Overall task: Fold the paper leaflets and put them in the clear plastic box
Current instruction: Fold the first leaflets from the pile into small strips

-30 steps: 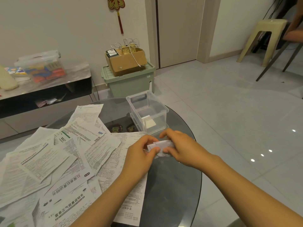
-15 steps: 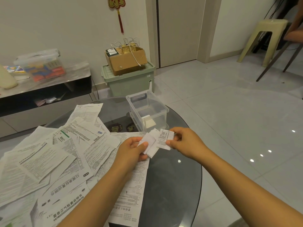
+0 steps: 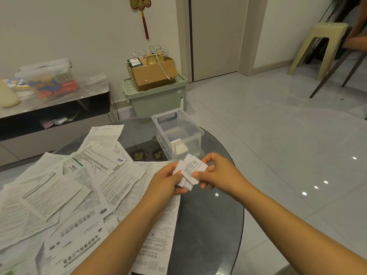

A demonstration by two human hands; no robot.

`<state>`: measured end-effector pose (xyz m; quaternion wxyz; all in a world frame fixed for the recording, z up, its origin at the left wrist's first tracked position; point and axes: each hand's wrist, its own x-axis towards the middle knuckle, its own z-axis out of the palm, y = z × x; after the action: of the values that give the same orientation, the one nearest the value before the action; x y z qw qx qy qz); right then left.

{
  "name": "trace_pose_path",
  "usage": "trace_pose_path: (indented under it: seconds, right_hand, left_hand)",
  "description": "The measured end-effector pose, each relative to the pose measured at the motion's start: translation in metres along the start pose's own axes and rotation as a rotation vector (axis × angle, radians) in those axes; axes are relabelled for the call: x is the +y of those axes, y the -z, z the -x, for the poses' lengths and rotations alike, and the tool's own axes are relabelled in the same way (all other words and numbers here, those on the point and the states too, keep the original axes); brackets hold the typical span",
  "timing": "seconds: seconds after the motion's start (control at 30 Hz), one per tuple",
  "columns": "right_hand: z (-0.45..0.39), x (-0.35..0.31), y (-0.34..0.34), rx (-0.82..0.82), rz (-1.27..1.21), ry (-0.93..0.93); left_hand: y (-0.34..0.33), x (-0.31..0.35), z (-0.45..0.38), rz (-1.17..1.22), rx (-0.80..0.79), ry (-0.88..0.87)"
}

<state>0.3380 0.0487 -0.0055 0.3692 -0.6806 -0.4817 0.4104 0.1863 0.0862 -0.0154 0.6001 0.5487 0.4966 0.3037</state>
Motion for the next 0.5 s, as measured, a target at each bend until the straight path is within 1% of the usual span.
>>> trace_pose_path:
  seconds: [0.1, 0.2, 0.23, 0.3, 0.37, 0.4, 0.43, 0.5]
  right_hand:
    - [-0.001, 0.003, -0.003, 0.005, 0.079, 0.014]
    - [-0.002, 0.005, -0.004, 0.039, 0.087, 0.01]
    - [-0.002, 0.005, -0.004, 0.035, 0.096, 0.005]
    - [-0.001, 0.007, -0.004, 0.008, 0.18, 0.01]
    - [-0.001, 0.01, -0.001, 0.024, 0.362, 0.067]
    - [0.0, 0.011, 0.001, 0.045, 0.424, 0.115]
    - [0.001, 0.011, 0.003, 0.053, 0.442, 0.161]
    - [0.001, 0.01, 0.005, 0.004, 0.438, 0.225]
  left_hand:
    - [-0.003, 0.003, 0.002, -0.076, -0.018, -0.032]
    - [-0.006, 0.0, 0.005, -0.37, -0.048, -0.159]
    - [-0.007, -0.003, 0.006, -0.468, -0.04, -0.207]
    - [-0.008, -0.006, 0.005, -0.59, 0.017, -0.269]
    - [-0.007, -0.008, 0.004, -0.653, 0.065, -0.342]
    - [-0.007, -0.009, 0.003, -0.682, 0.061, -0.389]
    - [-0.007, -0.011, 0.003, -0.709, 0.037, -0.439]
    - [-0.007, -0.015, 0.003, -0.755, -0.029, -0.524]
